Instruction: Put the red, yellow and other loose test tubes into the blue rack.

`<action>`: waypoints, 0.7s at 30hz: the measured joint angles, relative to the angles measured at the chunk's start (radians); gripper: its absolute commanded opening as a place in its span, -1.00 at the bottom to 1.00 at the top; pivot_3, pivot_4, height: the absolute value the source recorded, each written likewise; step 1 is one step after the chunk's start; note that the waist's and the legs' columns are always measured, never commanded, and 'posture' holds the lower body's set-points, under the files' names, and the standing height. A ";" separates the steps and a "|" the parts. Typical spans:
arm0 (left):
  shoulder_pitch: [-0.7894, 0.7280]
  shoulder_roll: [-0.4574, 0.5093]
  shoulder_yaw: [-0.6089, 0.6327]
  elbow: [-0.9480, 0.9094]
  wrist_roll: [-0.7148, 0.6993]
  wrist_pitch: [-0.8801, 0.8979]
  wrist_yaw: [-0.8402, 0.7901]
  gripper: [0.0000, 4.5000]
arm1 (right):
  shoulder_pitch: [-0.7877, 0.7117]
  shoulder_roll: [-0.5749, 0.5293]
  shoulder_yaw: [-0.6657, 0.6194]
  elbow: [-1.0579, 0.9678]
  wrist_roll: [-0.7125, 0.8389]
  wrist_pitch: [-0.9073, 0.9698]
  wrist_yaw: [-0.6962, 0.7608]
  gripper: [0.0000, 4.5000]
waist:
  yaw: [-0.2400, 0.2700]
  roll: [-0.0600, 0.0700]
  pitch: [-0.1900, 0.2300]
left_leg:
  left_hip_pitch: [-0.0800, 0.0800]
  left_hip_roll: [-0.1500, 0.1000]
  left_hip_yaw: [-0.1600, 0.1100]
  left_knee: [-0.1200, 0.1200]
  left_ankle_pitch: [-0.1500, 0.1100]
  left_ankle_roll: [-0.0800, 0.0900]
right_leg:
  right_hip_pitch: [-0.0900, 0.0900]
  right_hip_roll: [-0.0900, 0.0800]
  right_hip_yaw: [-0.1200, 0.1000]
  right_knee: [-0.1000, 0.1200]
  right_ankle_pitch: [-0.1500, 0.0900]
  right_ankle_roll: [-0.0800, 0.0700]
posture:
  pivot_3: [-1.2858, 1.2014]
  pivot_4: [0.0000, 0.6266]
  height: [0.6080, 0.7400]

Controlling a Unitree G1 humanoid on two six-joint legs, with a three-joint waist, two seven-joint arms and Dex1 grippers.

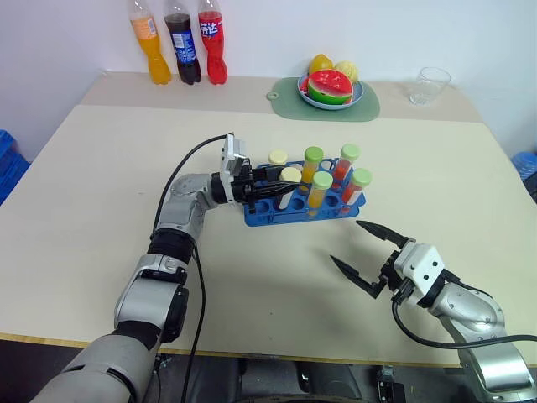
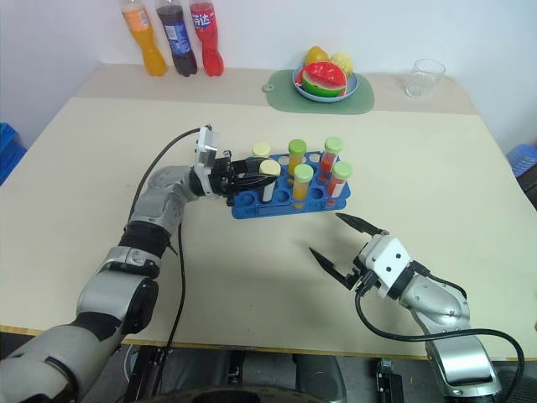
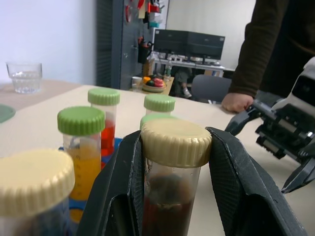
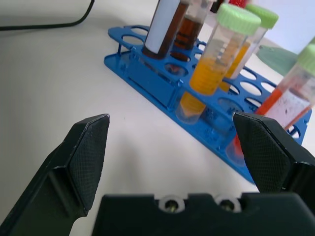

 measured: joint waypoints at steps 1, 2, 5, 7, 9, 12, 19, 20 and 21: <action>0.000 0.000 0.001 0.002 0.000 0.006 -0.003 0.02 | 0.001 0.000 -0.001 -0.011 0.000 0.009 -0.003 0.97 | -0.001 0.000 0.000 | 0.000 0.000 0.000 0.000 0.000 0.000 | 0.000 0.000 0.000 0.000 0.000 0.000 | 0.03 -0.52 1.00; 0.000 0.001 0.001 0.003 0.000 0.010 -0.005 0.16 | 0.002 0.000 -0.001 -0.018 0.000 0.017 -0.005 0.97 | -0.001 0.000 0.000 | 0.000 0.000 0.000 0.000 0.000 0.000 | 0.000 0.000 0.000 0.000 0.000 0.000 | 0.03 -0.52 1.00; 0.000 -0.001 0.007 0.003 0.000 0.008 0.008 0.86 | 0.002 0.000 -0.001 -0.034 0.000 0.038 -0.012 0.97 | -0.001 0.000 0.000 | 0.000 0.000 -0.001 0.000 0.000 0.000 | 0.000 0.000 0.000 0.001 0.000 0.000 | 0.03 -0.52 1.00; 0.002 -0.008 0.011 -0.003 0.004 -0.015 0.050 0.99 | 0.001 0.000 -0.001 -0.038 0.000 0.047 -0.016 0.97 | -0.001 0.000 0.000 | 0.000 0.000 -0.001 0.000 0.000 0.000 | 0.000 0.000 0.000 0.001 0.000 0.000 | 0.03 -0.52 1.00; 0.023 -0.006 0.017 -0.045 0.016 -0.039 0.093 0.99 | 0.002 0.005 0.000 -0.041 -0.002 0.056 -0.026 0.97 | -0.002 0.000 0.000 | 0.000 0.000 -0.001 0.000 0.000 0.000 | 0.000 0.000 0.000 0.002 0.000 0.000 | 0.03 -0.52 1.00; 0.076 0.027 0.024 -0.140 0.039 -0.056 0.175 0.99 | 0.008 0.036 0.000 -0.051 -0.007 0.074 -0.066 0.97 | -0.005 0.000 0.000 | 0.001 0.001 -0.001 0.000 0.000 0.000 | -0.001 0.000 0.000 0.004 0.000 0.000 | 0.03 -0.52 1.00; 0.369 0.178 0.107 -0.451 0.033 -0.037 0.296 0.99 | 0.063 0.130 -0.026 -0.095 -0.032 0.137 -0.206 0.97 | -0.007 0.001 -0.001 | 0.002 0.003 0.000 0.000 0.000 0.000 | -0.002 0.000 0.002 0.007 -0.001 -0.001 | 0.03 -0.52 1.00; 0.464 0.237 0.134 -0.530 0.026 -0.016 0.300 0.99 | 0.079 0.133 -0.055 -0.104 -0.031 0.148 -0.224 0.97 | -0.015 0.002 -0.001 | 0.003 0.006 0.001 -0.002 0.000 0.000 | -0.003 0.000 0.002 0.007 -0.001 -0.002 | 0.03 -0.52 1.00; 0.544 0.287 0.166 -0.589 0.015 0.012 0.305 0.99 | 0.102 0.131 -0.090 -0.104 -0.031 0.156 -0.235 0.97 | -0.013 0.002 -0.001 | 0.003 0.006 0.001 -0.002 0.000 0.000 | -0.003 0.000 0.002 0.007 -0.002 -0.003 | 0.03 -0.52 1.00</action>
